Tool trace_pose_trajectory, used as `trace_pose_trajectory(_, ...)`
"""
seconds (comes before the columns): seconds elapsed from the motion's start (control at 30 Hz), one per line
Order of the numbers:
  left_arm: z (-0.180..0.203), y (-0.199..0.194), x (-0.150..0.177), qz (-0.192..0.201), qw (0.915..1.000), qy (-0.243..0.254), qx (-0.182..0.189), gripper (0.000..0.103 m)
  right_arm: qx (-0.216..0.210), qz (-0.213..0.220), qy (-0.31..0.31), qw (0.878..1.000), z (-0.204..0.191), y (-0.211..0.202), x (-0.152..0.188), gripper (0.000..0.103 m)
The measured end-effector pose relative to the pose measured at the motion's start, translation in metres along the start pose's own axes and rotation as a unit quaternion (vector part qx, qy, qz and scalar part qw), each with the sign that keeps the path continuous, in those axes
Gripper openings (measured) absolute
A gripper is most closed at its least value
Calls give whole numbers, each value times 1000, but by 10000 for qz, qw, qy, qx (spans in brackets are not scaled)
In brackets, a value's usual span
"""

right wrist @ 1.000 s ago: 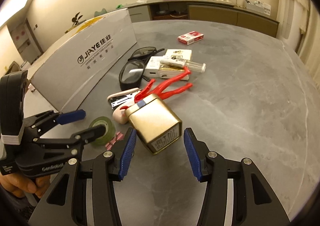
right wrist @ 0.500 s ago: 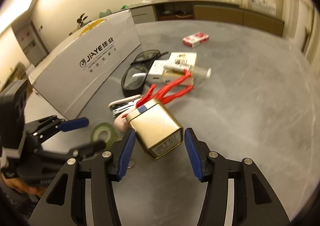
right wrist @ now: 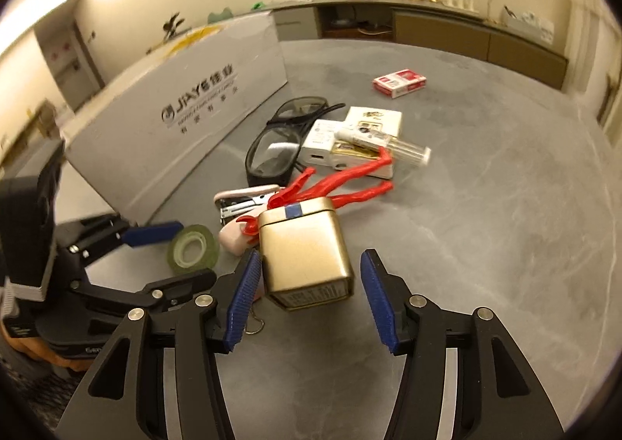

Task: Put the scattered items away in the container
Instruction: 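Grasp the green tape roll with the left tool while the right tool grasps the gold tin, then carry the tape roll and gold tin over the white box with both tools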

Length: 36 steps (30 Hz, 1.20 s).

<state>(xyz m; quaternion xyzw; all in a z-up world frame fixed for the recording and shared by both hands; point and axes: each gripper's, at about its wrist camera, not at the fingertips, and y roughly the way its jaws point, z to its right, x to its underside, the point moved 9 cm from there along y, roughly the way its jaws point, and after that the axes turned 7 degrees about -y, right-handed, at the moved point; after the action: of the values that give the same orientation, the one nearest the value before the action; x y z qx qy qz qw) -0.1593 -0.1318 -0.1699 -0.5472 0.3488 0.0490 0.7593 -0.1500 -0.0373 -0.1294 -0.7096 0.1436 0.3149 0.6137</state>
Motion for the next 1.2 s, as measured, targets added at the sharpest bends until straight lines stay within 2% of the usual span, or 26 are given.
trace_pose_trajectory(0.07, -1, 4, -3, 30, 9998, 76, -165, 61, 131, -77, -195, 9997, -3, 8, 0, 57)
trace_pose_trajectory(0.13, -3, 6, -7, 18, 9999, -43, -130, 59, 120, -172, -186, 9996, -4, 13, 2, 56)
trace_pose_trajectory(0.17, -6, 6, -9, 28, 9999, -129, -107, 50, 31, -186, -95, 9998, -2, 14, 3, 53)
trace_pose_trajectory(0.2, -8, 6, -10, 35, 9998, -176, -107, 49, -52, -186, 9, 9998, 0, 13, 4, 53)
trace_pose_trajectory(0.4, -9, 0, -8, 45, 9995, -316, 1, 48, -161, -198, 241, 9994, 3, 8, 7, 53)
trace_pose_trajectory(0.73, 4, -24, -23, 327, 9993, -168, 35, 48, -324, -48, 523, 9981, 5, -11, 10, 52)
trace_pose_trajectory(1.2, 18, -75, -40, 805, 9962, -146, 283, 48, -228, 312, 640, 9972, -5, -46, -1, 52)
